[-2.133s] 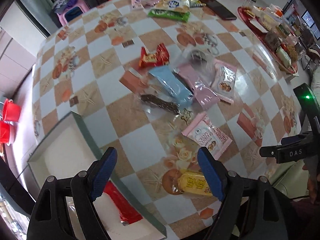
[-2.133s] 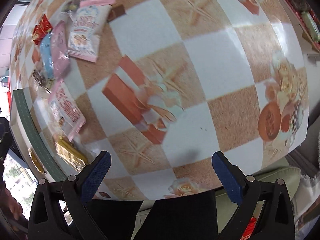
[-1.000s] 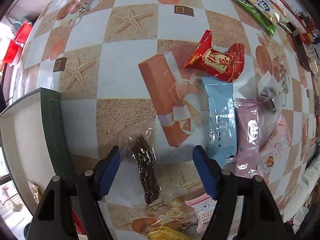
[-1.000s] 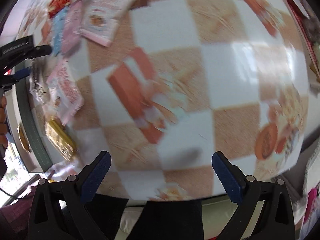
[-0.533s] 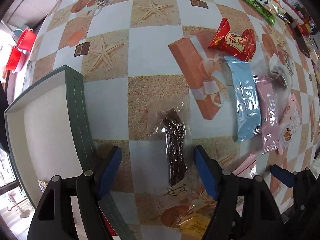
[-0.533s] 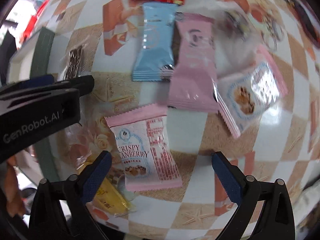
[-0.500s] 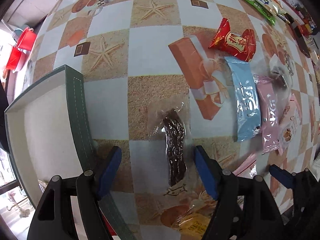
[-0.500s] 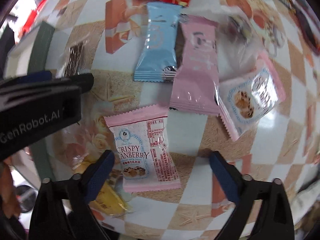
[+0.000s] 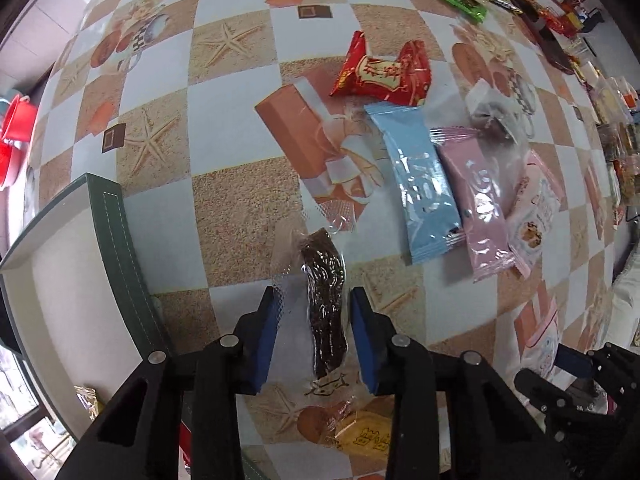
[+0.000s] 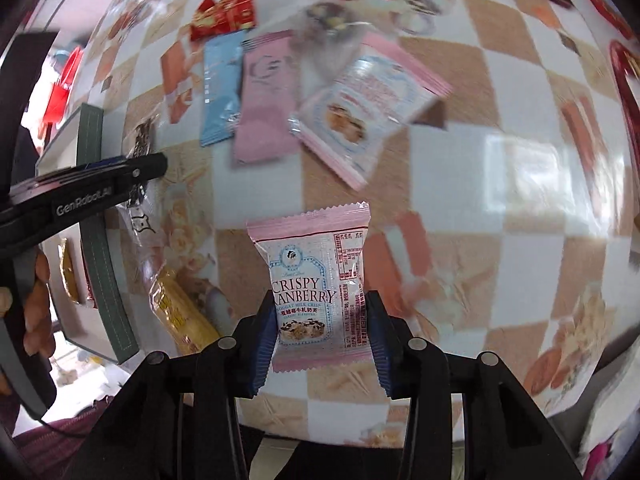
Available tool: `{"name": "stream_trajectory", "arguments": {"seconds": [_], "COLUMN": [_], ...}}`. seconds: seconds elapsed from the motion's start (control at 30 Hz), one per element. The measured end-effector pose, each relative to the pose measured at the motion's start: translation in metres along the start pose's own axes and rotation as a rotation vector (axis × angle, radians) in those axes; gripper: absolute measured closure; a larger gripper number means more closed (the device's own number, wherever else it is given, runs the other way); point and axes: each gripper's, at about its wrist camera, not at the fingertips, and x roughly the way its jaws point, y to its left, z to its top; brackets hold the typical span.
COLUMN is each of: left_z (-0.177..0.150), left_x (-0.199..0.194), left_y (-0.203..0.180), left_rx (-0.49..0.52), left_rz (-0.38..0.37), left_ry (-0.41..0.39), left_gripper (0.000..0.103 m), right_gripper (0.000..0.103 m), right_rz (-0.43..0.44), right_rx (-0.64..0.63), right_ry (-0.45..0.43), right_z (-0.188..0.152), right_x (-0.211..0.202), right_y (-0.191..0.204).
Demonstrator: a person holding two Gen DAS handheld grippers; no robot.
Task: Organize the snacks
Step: 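Grasp pink Crispy Cranberry pack with right tool while left tool grasps jerky pack, then carry both packs into the white box and open both tools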
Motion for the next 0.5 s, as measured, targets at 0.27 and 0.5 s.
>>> {"name": "stream_trajectory", "arguments": {"seconds": [0.27, 0.5], "left_z": [-0.036, -0.053], "left_x": [-0.063, -0.086], "left_y": [-0.005, 0.029], "left_rx": [0.083, 0.047], "left_rz": [-0.071, -0.105], "left_ry": [-0.135, -0.206], "left_gripper": [0.064, 0.064], "right_gripper": [0.059, 0.059], "right_rz": [0.038, 0.018], "right_rx": [0.101, 0.062], "right_ry": [-0.018, -0.061], "right_z": [-0.035, -0.036], "right_x": [-0.019, -0.054], "right_y": [-0.048, -0.045]}}
